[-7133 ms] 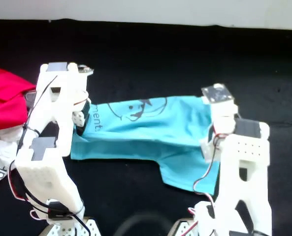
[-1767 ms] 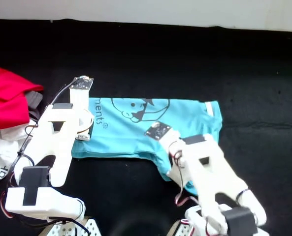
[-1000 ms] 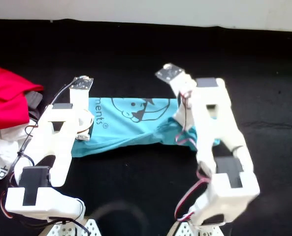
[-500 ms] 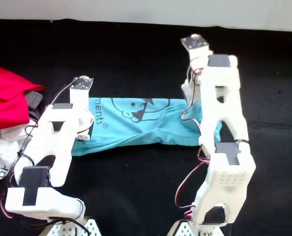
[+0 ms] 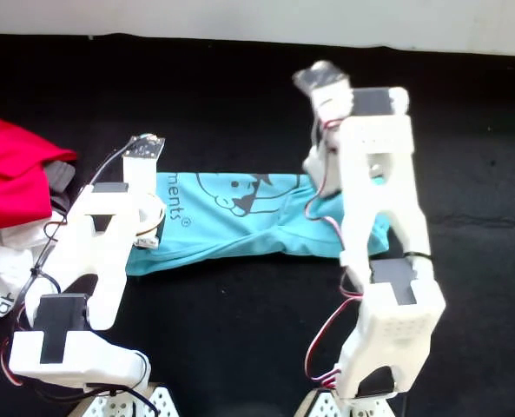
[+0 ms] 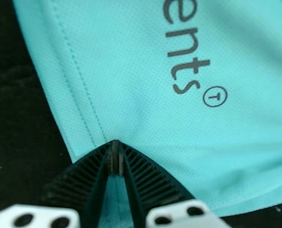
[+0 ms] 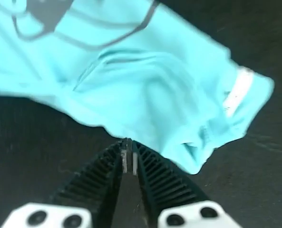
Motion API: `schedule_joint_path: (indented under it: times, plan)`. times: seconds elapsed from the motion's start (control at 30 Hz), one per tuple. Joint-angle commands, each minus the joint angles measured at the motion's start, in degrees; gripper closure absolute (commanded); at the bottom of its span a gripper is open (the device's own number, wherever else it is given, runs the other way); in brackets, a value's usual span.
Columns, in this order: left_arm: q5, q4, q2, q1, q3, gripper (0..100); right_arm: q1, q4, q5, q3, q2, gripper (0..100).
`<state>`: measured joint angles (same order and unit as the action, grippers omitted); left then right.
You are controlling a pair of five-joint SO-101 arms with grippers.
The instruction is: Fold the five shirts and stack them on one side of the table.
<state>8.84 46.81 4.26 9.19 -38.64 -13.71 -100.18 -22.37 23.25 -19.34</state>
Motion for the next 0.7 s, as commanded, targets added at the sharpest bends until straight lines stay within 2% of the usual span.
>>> schedule_joint_path:
  times: [0.0, 0.17, 0.37, 0.57, 0.67]
  plan:
    - [0.3, -0.6, -0.1, 0.1, -0.7, 99, 0.4, 2.8, -3.3, -6.7, 3.1, 99.2]
    - [0.3, -0.6, -0.1, 0.1, -0.7, 99, 7.4, 13.8, -6.2, -13.6, 2.9, 99.2]
    - [0.3, -0.6, -0.1, 0.1, -0.7, 99, 14.8, 26.9, -6.3, -16.0, 3.2, 99.2]
    - [0.3, -0.6, -0.1, 0.1, -0.7, 99, 14.8, 27.7, -6.2, -16.0, 4.0, 99.2]
    - [0.3, -0.6, -0.1, 0.1, -0.7, 99, 14.7, 24.5, -1.9, -16.1, 7.3, 99.2]
